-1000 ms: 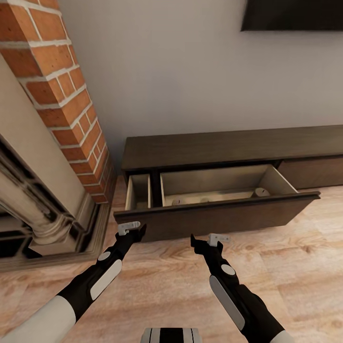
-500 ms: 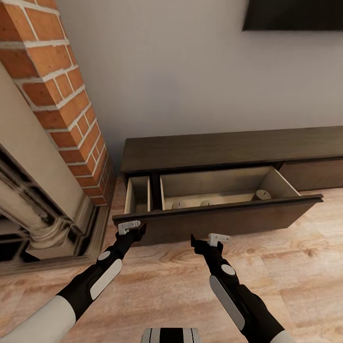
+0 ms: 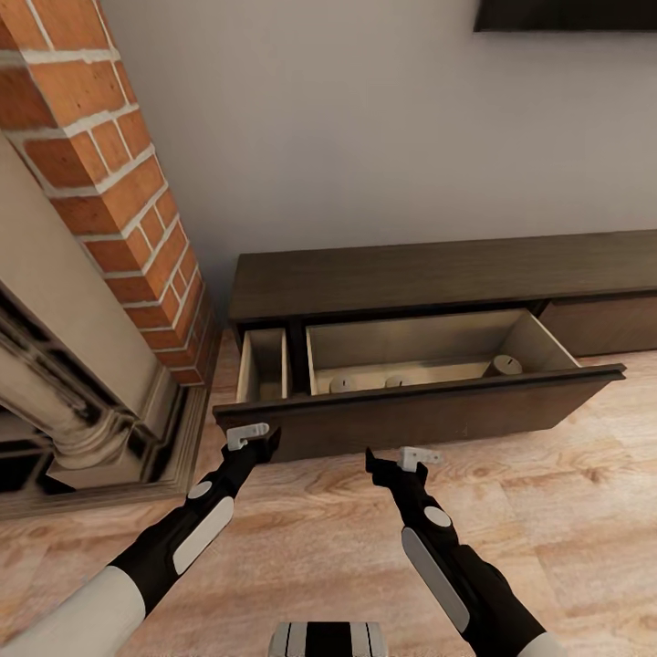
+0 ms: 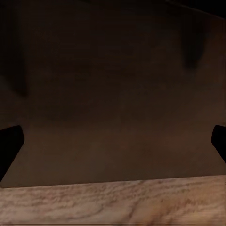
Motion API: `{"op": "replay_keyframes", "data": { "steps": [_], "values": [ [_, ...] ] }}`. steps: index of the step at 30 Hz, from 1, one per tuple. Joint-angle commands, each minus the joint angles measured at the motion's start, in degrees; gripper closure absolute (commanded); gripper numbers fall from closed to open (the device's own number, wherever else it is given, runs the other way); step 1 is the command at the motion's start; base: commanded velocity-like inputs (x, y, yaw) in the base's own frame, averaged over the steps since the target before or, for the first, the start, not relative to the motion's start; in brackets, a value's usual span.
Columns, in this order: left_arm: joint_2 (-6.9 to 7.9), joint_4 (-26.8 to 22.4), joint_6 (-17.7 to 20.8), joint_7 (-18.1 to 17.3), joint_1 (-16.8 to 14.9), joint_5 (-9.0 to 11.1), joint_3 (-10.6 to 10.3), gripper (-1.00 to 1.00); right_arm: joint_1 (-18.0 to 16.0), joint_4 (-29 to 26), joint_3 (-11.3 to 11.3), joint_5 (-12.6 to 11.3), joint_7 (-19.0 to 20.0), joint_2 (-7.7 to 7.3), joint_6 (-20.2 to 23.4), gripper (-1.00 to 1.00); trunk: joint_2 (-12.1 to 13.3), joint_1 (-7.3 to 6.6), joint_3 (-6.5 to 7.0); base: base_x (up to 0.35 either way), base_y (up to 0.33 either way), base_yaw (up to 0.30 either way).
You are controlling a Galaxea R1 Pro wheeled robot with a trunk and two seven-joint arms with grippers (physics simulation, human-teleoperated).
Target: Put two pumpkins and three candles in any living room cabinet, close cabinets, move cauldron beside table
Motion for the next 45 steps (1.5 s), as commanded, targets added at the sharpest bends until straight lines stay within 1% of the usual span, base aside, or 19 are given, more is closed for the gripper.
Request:
{"op": "replay_keyframes", "data": {
  "steps": [1, 9, 14, 22, 26, 29, 42, 45],
  "values": [
    [0.09, 0.0, -0.42, 0.47, -0.08, 0.59, -0.47, -1.0, -0.05, -0.52, 0.27, -0.24, -0.47, -0.07, 0.13, -1.0, -0.02, -0.01, -0.05, 0.0, 0.0, 0.0],
    [0.03, -0.08, -0.42, 0.39, -0.08, 0.59, -0.66, -1.0, 0.0, -3.84, 0.64, 0.24, -0.47, -0.09, -0.2, -1.0, -0.02, -0.01, -0.05, 0.0, 0.0, 0.0],
    [0.0, -0.1, -0.4, 0.39, -0.08, 0.59, -0.63, -1.0, 0.19, -4.98, 0.77, 0.42, -0.47, -0.11, -0.29, -1.0, -0.02, -0.01, -0.05, 0.0, 0.0, 0.0],
    [0.0, 0.06, -0.36, 0.38, -0.08, 0.59, -0.68, -1.0, 0.27, -5.63, 0.74, 0.5, -0.47, -0.16, -0.33, -1.0, -0.13, 0.19, -1.82, 0.0, 0.0, 0.0],
    [0.0, 0.07, -0.36, 0.38, -0.08, 0.59, -0.69, -1.0, 0.27, -5.57, 0.72, 0.5, -0.47, -0.17, -0.33, -1.0, -0.13, 0.19, -1.82, 0.0, 0.0, 0.0],
    [0.0, 0.03, -0.36, 0.38, -0.08, 0.59, -0.69, -1.0, 0.27, -5.56, 0.71, 0.5, -0.47, -0.17, -0.33, -1.0, -0.17, 0.27, -2.49, 0.0, 0.0, 0.0],
    [0.0, -0.21, -0.41, 0.37, -0.08, 0.59, -0.69, -1.0, 0.27, -5.4, 0.62, 0.41, -0.47, -0.17, -0.29, -1.0, -0.17, 0.27, -2.49, 0.001, 0.0, 0.0],
    [-0.07, -0.05, -0.36, 0.43, -0.08, 0.59, -0.69, -1.0, 0.27, -5.38, 0.62, 0.35, -0.47, -0.17, -0.29, -1.0, -0.17, 0.27, -2.49, 0.134, 0.0, 0.0]
  ]
}}
